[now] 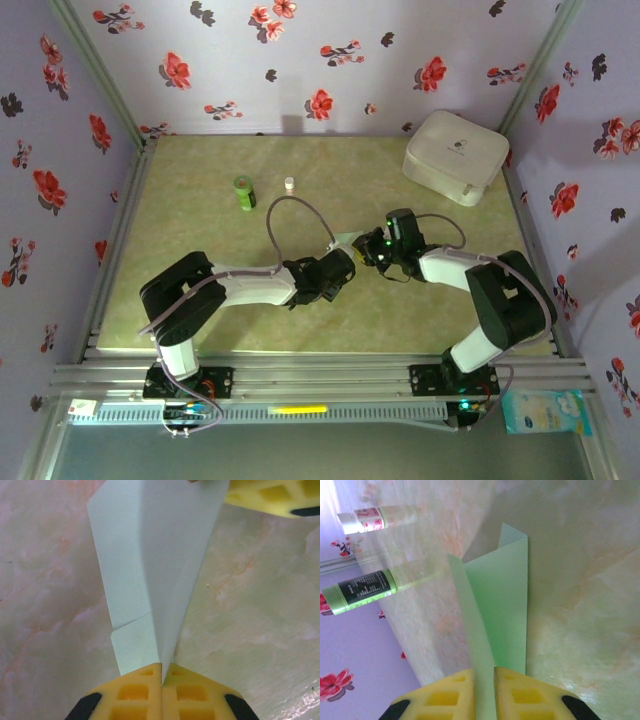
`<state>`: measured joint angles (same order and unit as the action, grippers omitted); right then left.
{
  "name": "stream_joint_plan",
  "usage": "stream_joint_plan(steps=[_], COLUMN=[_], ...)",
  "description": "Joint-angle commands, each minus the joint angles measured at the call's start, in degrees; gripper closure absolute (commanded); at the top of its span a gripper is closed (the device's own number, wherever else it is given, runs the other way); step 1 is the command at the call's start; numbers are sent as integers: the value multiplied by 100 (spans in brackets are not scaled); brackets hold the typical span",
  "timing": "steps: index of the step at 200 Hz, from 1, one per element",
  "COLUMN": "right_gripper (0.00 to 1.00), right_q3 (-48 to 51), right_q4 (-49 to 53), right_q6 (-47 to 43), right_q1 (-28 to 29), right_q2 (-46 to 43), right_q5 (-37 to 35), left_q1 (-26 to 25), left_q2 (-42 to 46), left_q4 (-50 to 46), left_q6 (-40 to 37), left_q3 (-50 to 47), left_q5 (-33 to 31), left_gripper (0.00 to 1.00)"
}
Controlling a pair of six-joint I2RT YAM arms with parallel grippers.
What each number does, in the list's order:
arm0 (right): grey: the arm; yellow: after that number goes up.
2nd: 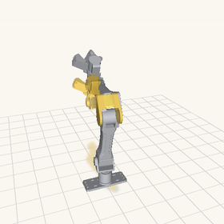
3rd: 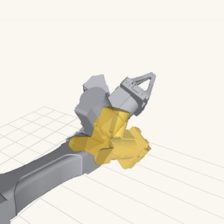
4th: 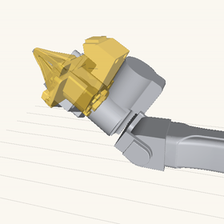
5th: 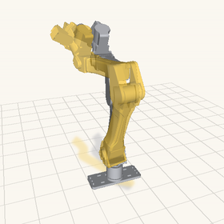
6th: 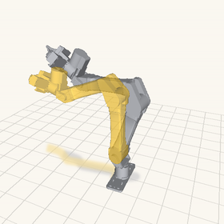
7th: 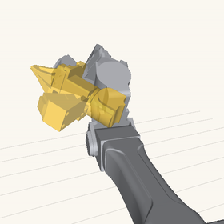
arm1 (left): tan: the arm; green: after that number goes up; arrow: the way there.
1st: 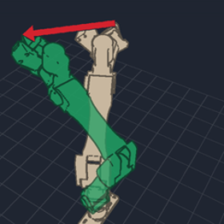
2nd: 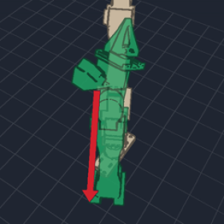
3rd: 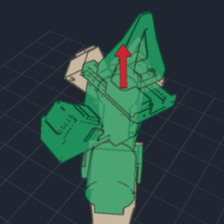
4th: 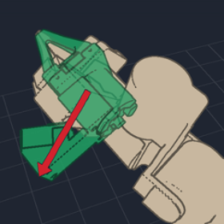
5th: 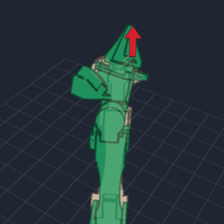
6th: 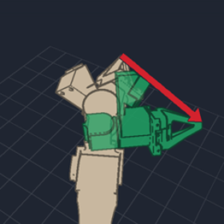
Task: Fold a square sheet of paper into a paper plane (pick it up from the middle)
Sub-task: Fold the wing for the fifth time at the center of the table.
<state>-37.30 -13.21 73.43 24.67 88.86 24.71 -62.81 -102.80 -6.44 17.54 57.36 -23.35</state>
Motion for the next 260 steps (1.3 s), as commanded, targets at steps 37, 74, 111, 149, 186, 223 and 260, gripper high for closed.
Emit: stream_joint_plan(steps=[37, 74, 111, 149, 186, 223, 260], right_gripper=[76, 75, 74, 74, 74, 74, 74], right_q3=[32, 86, 126, 153, 188, 230, 271], right_q4=[1105, 1391, 1383, 1305, 1265, 1212, 1081], right_q6=[-835, -995, -990, -967, -958, -953, -920], right_q1=[-262, -392, -408, -409, -408, -410, -410], right_q2=[-910, -1220, -1200, -1158, -1153, -1104, -992], right_q5=[-512, -628, -565, -501, -477, -393, -258], left_q1=[-34, 83, 272, 486, 656, 824, 960], left_q2=[-108, -123, -135, -182, -272, -319, -355], left_q4=[65, 195, 395, 614, 794, 1068, 1290], left_q6=[291, 407, 550, 722, 888, 1108, 1249], left_q3=[25, -28, -99, -198, -290, -443, -514], left_q5=[439, 883, 1442, 1974, 2407, 2756, 3115], left_gripper=[100, 100, 100, 100, 100, 100, 100])
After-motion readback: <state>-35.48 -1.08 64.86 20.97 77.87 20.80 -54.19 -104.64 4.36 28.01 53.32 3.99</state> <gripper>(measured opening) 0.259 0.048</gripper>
